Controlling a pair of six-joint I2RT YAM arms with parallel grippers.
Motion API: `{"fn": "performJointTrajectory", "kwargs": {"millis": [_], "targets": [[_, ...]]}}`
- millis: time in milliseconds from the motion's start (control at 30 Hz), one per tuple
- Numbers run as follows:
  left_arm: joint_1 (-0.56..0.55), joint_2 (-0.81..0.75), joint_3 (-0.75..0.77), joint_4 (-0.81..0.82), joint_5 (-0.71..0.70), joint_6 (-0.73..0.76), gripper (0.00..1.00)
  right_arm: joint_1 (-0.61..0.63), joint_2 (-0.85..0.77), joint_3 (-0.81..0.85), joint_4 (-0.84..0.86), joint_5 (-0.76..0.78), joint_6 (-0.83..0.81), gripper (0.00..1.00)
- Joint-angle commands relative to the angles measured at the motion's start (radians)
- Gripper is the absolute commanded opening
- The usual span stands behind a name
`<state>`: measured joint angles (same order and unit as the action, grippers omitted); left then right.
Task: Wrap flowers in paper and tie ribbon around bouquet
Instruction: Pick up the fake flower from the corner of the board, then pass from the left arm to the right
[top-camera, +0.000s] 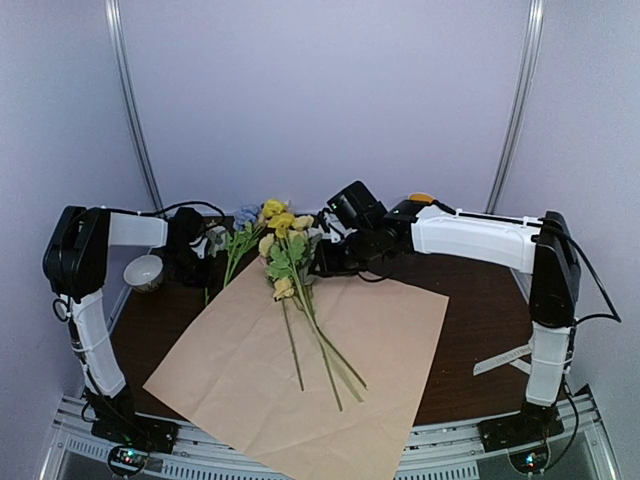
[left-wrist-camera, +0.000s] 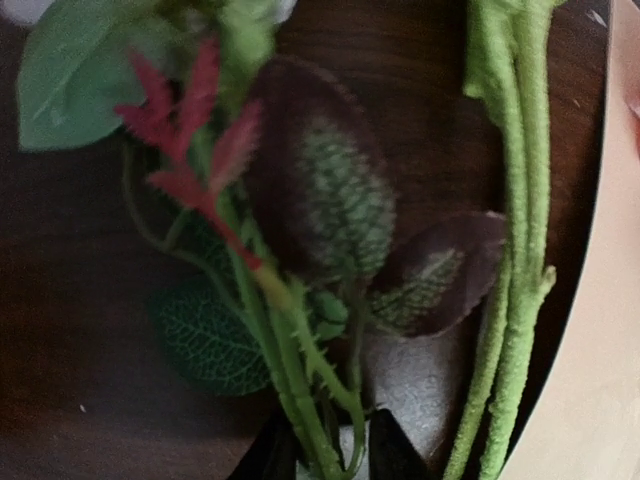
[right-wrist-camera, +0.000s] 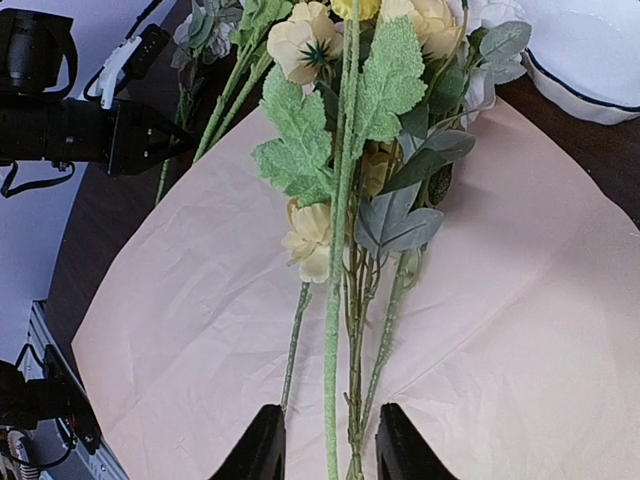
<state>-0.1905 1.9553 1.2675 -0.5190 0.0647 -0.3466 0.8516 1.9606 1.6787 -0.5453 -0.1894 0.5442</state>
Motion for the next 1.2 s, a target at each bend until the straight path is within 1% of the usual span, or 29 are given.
{"fn": "performJointTrajectory", "kwargs": {"millis": [0,67,100,200,400,500,567,700,767,867,933,1033,1100,1167], "targets": [[0.009,0.034,0.049,-0.029,-0.018,0.018,0.18,0.0,-0.045,-0.031,0.027,0.011,-0.013,0.33],[0.011,0.029,0.048,-0.03,-0.023,0.017,0.02,0.0,-0.054,-0.038,0.032,0.007,-0.011,0.33],[0.013,0.018,0.045,-0.031,-0.035,0.016,0.0,0.0,-0.058,-0.041,0.032,0.006,-0.012,0.33],[0.022,-0.039,0.03,-0.032,-0.133,0.012,0.0,0.0,-0.072,-0.052,0.033,0.007,-0.012,0.33],[0.039,-0.238,0.026,-0.042,-0.36,0.025,0.0,0.001,-0.101,-0.076,0.045,0.006,-0.019,0.34],[0.039,-0.372,0.003,-0.002,-0.392,0.036,0.0,0.001,-0.12,-0.095,0.07,-0.012,-0.029,0.34],[0.037,-0.487,-0.048,0.077,-0.341,0.045,0.0,0.004,-0.14,-0.116,0.106,-0.039,-0.043,0.34],[0.0,-0.725,-0.176,0.278,-0.174,0.052,0.0,0.018,-0.206,-0.177,0.23,-0.108,-0.086,0.34],[-0.037,-0.829,-0.227,0.372,-0.07,0.046,0.0,0.032,-0.243,-0.21,0.307,-0.149,-0.112,0.34],[-0.096,-0.927,-0.267,0.529,0.138,-0.016,0.0,0.06,-0.292,-0.233,0.393,-0.2,-0.162,0.35],[-0.162,-0.952,-0.291,0.639,0.243,-0.06,0.0,0.085,-0.316,-0.241,0.442,-0.237,-0.191,0.37],[-0.286,-0.965,-0.349,0.859,0.343,-0.136,0.0,0.113,-0.337,-0.244,0.535,-0.313,-0.184,0.39],[-0.354,-0.939,-0.367,0.987,0.391,-0.192,0.0,0.127,-0.341,-0.239,0.586,-0.341,-0.167,0.39],[-0.405,-0.9,-0.363,1.074,0.427,-0.238,0.0,0.139,-0.343,-0.232,0.626,-0.353,-0.157,0.4]]}}
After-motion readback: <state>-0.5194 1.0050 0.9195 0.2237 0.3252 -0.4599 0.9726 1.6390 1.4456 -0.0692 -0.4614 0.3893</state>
